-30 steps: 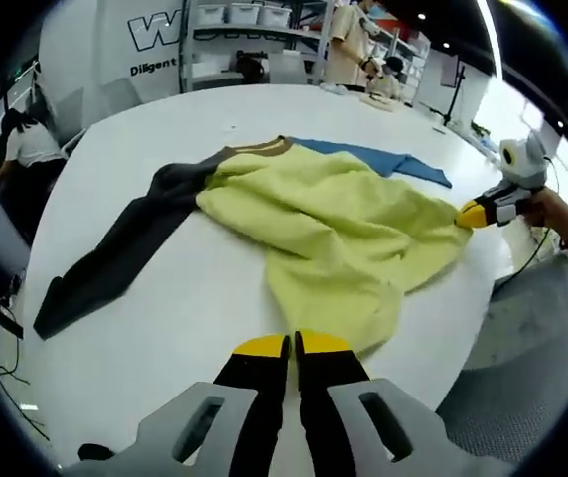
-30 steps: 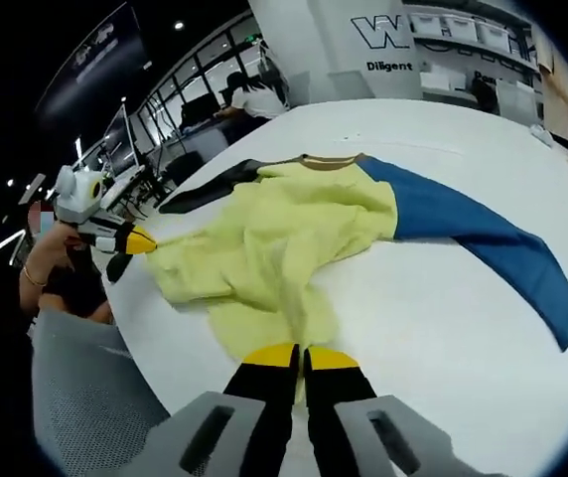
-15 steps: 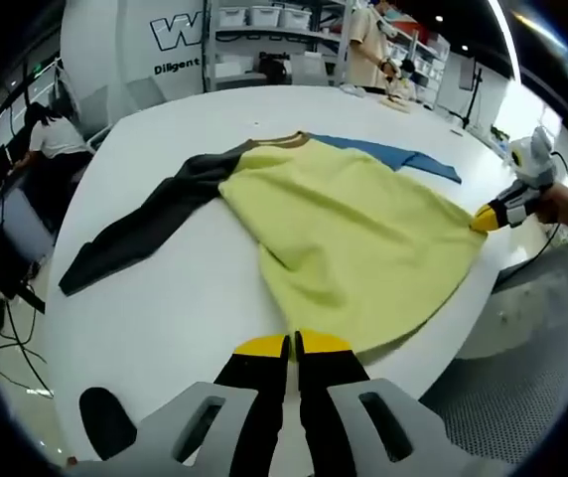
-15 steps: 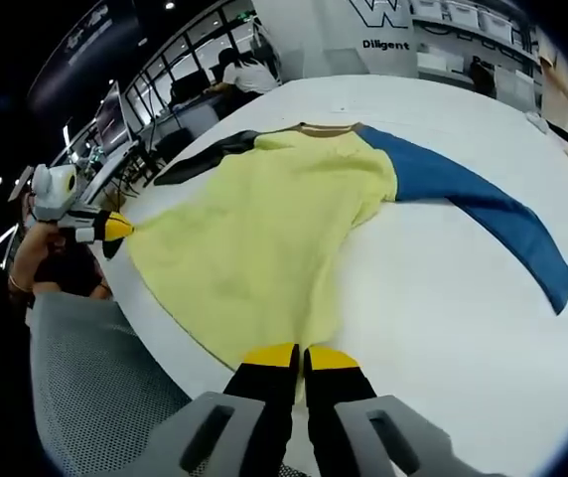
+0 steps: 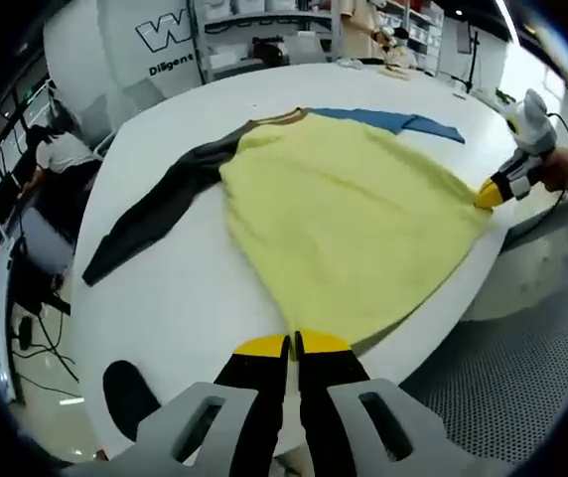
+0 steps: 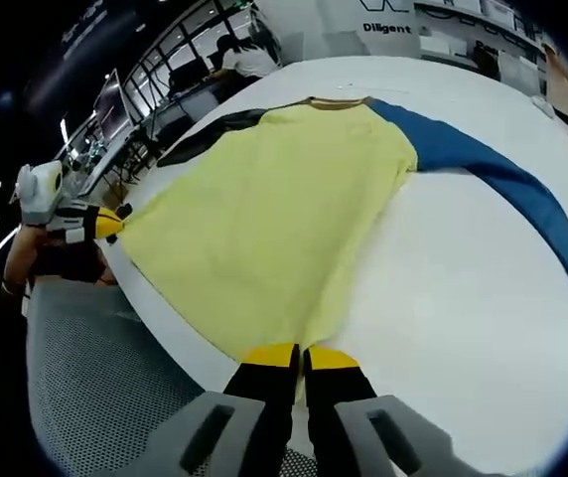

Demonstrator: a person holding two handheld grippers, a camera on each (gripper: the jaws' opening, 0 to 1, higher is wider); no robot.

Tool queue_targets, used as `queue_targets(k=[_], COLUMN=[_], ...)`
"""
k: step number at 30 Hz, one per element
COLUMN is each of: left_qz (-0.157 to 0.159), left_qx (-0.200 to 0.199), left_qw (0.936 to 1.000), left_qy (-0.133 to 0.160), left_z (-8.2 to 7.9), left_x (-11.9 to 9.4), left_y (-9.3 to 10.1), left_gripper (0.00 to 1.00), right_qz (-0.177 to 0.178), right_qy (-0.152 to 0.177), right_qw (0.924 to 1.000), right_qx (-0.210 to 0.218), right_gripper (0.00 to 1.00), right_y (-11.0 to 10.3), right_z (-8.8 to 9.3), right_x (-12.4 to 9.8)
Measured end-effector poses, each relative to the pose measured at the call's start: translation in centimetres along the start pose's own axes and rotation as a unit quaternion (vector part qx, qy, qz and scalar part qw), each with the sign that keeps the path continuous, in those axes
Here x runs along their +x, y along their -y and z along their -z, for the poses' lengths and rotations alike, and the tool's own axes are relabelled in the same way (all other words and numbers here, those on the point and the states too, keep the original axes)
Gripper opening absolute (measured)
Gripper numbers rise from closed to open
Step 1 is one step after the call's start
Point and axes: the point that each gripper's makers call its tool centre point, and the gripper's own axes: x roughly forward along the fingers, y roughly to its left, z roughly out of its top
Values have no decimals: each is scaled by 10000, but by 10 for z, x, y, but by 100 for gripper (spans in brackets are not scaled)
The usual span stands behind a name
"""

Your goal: Fold the garment on the visible template until the final outline fits inside the template.

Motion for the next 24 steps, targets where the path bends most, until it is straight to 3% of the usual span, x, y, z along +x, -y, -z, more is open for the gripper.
queue_targets(k=[4,13,17,22,24], left_qz=[-16,-35,46,135,173], left_qx=[142,186,152,152,135], left_qw=[9994,9990,9990,9988,9988], left_qy=[-308,-411,-414,-447,-444], left_z=[15,20,21,23,23], left_x=[8,11,10,10,9], left_y=[5,3,6,11,12], left_gripper=[3,3,3,3,3], right_qz=[-81,17,36,64,86], right_qy=[12,75,386,698,549], right_qw=[9999,9999,9992,9975,9979], right_qx=[77,134,130,-34,-332], right_gripper=[0,0,0,0,0], right_y=[-5,3,3,-6,-10], right_z=[1,-2,-16,-30,-27], right_x=[3,-9,-28,-44,-41])
